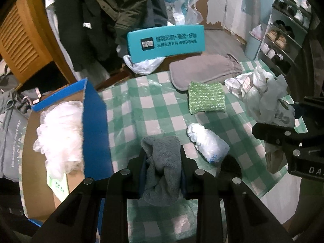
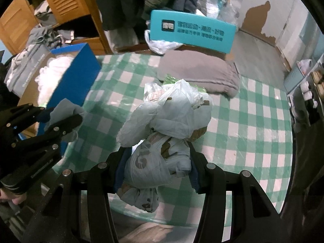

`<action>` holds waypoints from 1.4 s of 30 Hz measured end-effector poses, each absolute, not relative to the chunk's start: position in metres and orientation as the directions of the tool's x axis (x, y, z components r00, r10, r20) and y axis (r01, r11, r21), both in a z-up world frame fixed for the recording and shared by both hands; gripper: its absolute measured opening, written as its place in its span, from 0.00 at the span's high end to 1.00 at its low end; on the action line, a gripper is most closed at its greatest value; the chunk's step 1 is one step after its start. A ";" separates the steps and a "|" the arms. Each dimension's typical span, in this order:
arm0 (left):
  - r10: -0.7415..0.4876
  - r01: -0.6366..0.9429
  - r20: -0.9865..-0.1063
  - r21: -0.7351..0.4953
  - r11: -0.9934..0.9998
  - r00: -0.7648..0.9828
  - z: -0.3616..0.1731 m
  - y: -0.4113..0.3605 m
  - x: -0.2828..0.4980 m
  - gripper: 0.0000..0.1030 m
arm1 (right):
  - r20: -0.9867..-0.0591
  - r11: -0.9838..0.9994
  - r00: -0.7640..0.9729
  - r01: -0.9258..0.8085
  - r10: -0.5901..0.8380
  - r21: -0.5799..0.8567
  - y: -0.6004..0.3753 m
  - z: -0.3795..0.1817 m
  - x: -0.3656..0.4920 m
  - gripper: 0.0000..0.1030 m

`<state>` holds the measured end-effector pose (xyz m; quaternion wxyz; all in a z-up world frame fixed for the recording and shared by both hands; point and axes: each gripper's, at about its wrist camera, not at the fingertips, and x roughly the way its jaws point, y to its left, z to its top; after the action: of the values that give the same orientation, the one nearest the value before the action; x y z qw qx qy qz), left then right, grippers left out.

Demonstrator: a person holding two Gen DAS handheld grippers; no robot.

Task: Organize soft objects
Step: 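Lift the grey sock and plastic bag and carry them over the box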

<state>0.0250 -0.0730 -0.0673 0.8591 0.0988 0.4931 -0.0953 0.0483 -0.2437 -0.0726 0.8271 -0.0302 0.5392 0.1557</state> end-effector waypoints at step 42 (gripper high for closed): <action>0.069 -0.049 -0.842 0.051 0.997 0.535 -0.048 0.095 0.017 0.74 | -0.864 0.825 0.313 -0.536 0.393 0.181 -0.054 -0.041 0.061 0.51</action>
<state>0.0174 0.0947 -0.0484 0.8760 0.0105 0.4811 0.0338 0.0606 -0.0537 -0.0412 0.8073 -0.0697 0.5104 0.2877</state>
